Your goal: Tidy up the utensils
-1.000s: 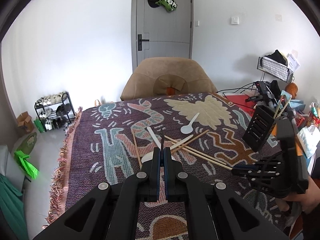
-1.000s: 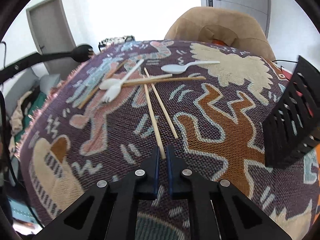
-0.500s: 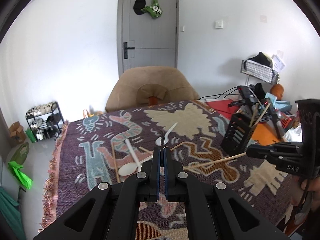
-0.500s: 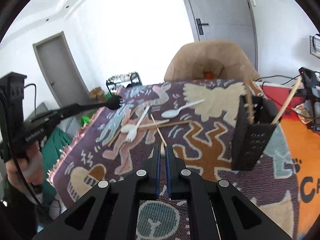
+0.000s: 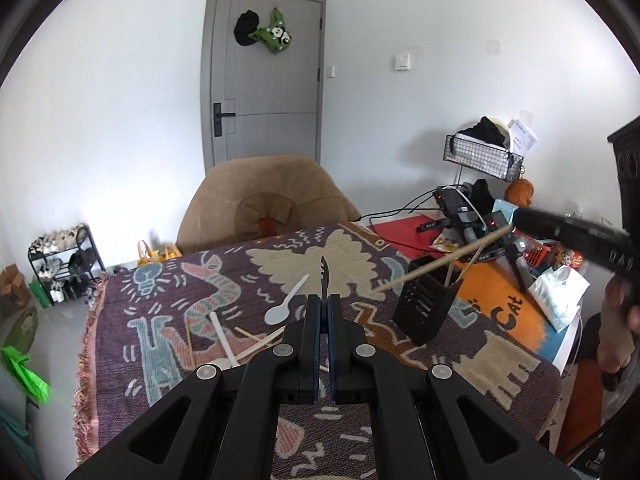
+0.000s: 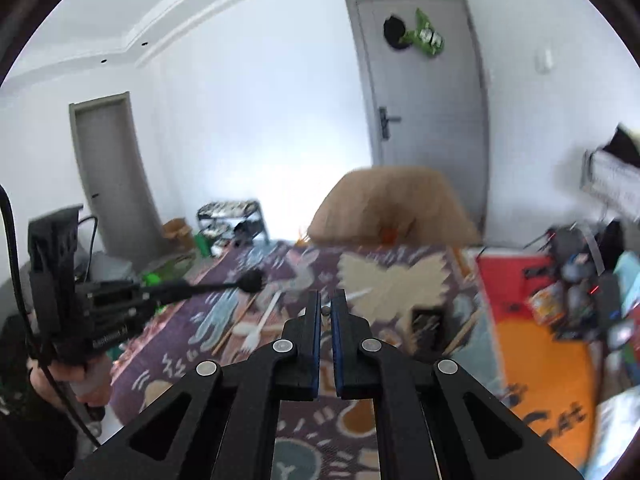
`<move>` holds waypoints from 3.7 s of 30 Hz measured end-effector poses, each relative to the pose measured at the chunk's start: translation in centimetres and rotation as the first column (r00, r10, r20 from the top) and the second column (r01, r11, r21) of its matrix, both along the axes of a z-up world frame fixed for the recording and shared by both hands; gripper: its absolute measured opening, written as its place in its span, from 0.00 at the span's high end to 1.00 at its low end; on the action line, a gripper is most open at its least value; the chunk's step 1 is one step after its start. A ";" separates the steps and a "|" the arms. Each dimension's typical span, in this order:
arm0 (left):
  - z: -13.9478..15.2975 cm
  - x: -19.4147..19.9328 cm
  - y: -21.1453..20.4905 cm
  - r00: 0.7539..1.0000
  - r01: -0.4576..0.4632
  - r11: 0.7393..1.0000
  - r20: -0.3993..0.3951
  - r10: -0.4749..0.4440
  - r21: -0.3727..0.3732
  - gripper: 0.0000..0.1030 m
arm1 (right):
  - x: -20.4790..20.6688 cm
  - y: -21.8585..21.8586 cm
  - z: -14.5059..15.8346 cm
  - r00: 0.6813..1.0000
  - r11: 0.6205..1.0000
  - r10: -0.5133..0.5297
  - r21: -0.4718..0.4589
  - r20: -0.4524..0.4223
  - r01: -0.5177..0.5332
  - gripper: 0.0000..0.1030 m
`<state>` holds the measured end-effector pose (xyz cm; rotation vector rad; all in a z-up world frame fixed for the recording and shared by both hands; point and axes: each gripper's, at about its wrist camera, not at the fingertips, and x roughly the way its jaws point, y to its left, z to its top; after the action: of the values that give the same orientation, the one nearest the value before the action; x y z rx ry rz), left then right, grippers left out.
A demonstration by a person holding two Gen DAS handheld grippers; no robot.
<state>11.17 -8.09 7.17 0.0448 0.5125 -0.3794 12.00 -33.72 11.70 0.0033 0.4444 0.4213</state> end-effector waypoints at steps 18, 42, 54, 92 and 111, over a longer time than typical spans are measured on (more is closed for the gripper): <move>1.2 1.9 -4.8 0.991 0.121 0.992 -0.051 -0.123 -0.045 0.98 | 0.3 -4.8 5.7 0.991 0.988 -0.123 -0.091 0.061 0.128 0.94; 1.5 9.3 -11.3 0.931 0.235 0.970 -0.273 -0.243 -0.063 0.98 | 5.4 -6.2 0.2 0.986 0.982 -0.154 -0.119 -0.058 0.147 0.63; 0.7 11.5 -14.0 0.882 0.265 0.964 -0.396 -0.256 -0.034 0.98 | 3.4 -11.0 -4.7 0.957 0.963 -0.265 0.010 -0.121 0.268 0.43; 0.6 10.4 -8.5 0.931 0.132 0.981 -0.323 -0.173 -0.145 0.07 | 1.0 -8.6 -12.3 0.939 0.955 -0.263 0.079 -0.222 0.286 0.17; -1.8 4.5 -1.3 0.991 0.037 0.996 -0.122 -0.046 -0.076 0.00 | 0.9 -3.6 -12.7 0.959 0.969 -0.220 0.073 -0.180 0.236 0.00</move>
<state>15.71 -9.37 5.35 -0.0392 0.6203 -0.4432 12.86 -37.33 -1.04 0.1823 0.5862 0.2145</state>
